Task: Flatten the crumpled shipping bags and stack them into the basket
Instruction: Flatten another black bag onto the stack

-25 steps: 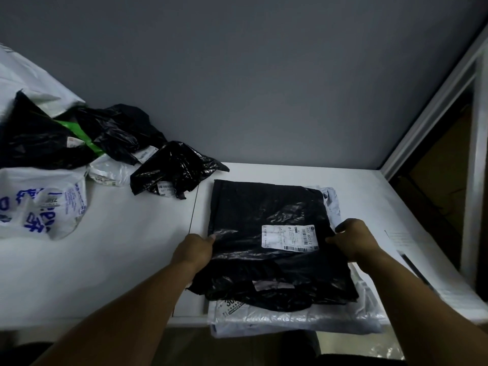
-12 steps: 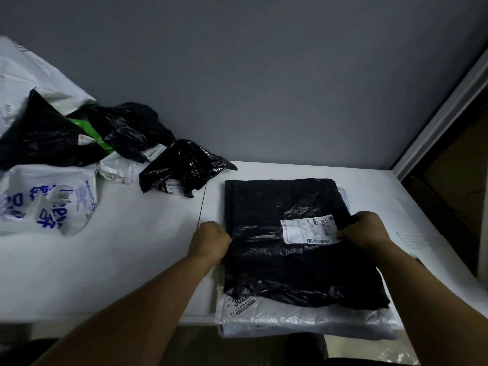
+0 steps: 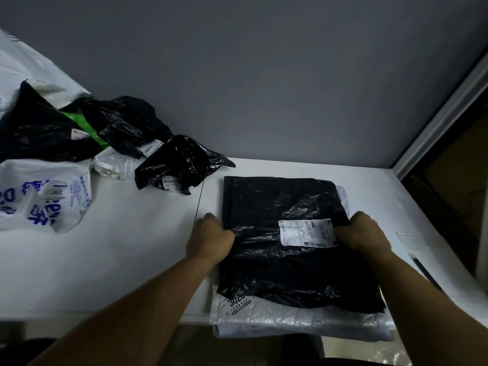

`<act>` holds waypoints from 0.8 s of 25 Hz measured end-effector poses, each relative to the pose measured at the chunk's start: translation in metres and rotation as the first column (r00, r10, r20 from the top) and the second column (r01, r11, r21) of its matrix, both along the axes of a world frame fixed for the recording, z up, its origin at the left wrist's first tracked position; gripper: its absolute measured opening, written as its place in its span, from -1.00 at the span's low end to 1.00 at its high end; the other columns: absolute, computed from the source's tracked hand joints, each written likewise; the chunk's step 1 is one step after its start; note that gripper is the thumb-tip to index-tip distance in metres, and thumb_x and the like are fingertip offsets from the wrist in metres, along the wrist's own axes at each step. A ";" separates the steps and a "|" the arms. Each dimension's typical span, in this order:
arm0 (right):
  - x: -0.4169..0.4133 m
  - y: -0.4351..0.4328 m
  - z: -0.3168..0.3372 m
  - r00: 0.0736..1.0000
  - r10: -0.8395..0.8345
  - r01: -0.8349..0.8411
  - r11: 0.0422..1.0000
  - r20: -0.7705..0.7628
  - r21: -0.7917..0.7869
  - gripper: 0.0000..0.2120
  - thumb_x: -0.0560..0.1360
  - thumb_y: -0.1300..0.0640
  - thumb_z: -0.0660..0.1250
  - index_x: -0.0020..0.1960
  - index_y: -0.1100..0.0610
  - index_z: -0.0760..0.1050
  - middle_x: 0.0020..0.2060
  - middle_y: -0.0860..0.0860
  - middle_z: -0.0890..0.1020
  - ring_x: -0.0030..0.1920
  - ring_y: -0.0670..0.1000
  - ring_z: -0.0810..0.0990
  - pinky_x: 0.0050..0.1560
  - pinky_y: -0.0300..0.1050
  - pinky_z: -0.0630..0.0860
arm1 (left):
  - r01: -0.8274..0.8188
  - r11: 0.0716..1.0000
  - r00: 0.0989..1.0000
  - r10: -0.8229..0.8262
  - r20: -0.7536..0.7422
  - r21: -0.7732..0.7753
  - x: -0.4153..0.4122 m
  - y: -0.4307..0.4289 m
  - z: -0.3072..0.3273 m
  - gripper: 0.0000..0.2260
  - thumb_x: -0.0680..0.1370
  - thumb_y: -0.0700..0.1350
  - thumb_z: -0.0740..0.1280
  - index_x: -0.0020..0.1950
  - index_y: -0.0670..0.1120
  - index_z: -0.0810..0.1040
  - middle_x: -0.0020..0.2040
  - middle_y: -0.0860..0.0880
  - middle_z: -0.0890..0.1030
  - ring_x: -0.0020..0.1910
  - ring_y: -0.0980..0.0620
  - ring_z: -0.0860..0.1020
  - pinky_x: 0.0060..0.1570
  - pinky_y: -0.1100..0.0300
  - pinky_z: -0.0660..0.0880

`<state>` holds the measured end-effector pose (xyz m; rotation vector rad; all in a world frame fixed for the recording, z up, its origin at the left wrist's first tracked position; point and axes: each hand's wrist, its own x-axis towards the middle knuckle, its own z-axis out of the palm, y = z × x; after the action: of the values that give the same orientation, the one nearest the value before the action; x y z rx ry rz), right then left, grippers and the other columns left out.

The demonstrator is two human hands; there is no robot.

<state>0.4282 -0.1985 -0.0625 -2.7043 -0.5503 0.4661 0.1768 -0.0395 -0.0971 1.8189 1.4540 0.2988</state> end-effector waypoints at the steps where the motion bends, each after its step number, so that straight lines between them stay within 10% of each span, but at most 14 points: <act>1: -0.005 0.006 0.004 0.992 0.050 -0.051 0.999 0.118 0.000 -0.53 0.46 -0.03 0.36 0.25 0.22 0.44 0.17 0.23 0.53 0.19 0.28 0.49 0.15 0.14 0.49 | -0.014 0.997 0.999 0.011 0.035 0.075 0.009 0.000 0.010 -0.64 0.43 -0.11 0.30 0.22 -0.09 0.46 0.17 -0.08 0.49 0.14 -0.12 0.49 0.10 0.04 0.49; 4: -0.020 0.047 0.012 0.896 0.268 -0.304 0.951 0.353 0.049 -0.54 0.60 -0.08 0.17 0.43 0.09 0.36 0.47 0.18 0.33 0.47 0.26 0.21 0.39 0.22 0.28 | 0.013 0.977 0.991 -0.040 0.124 0.212 0.061 0.003 0.038 -0.54 0.46 -0.15 0.24 0.38 -0.05 0.41 0.36 -0.06 0.39 0.36 -0.11 0.30 0.30 0.00 0.35; 9: -0.011 0.117 -0.022 0.809 0.506 -0.465 0.862 0.299 -0.201 -0.44 0.65 -0.22 -0.11 0.61 -0.10 0.05 0.63 0.06 -0.05 0.60 0.24 -0.21 0.45 0.51 -0.13 | 0.189 0.923 0.970 -0.123 -0.210 0.334 0.136 0.016 0.003 -0.51 0.63 0.03 0.10 0.57 0.03 0.17 0.61 -0.08 0.06 0.59 -0.16 -0.09 0.49 -0.28 -0.14; 20: 0.013 0.120 -0.115 0.763 0.553 -0.454 0.827 0.334 -0.332 -0.32 0.57 -0.37 -0.35 0.63 -0.13 -0.17 0.63 0.03 -0.09 0.60 0.22 -0.21 0.41 0.55 -0.24 | 0.316 0.890 0.867 -0.131 -0.481 0.328 0.143 0.037 -0.086 -0.38 0.59 0.33 -0.25 0.61 0.11 -0.11 0.63 -0.09 -0.16 0.57 -0.21 -0.25 0.42 -0.37 -0.26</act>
<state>0.4412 -0.0783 -0.1780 -2.8635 -1.4648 0.0596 0.3200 -0.0027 -0.1832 2.5007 1.5334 0.0505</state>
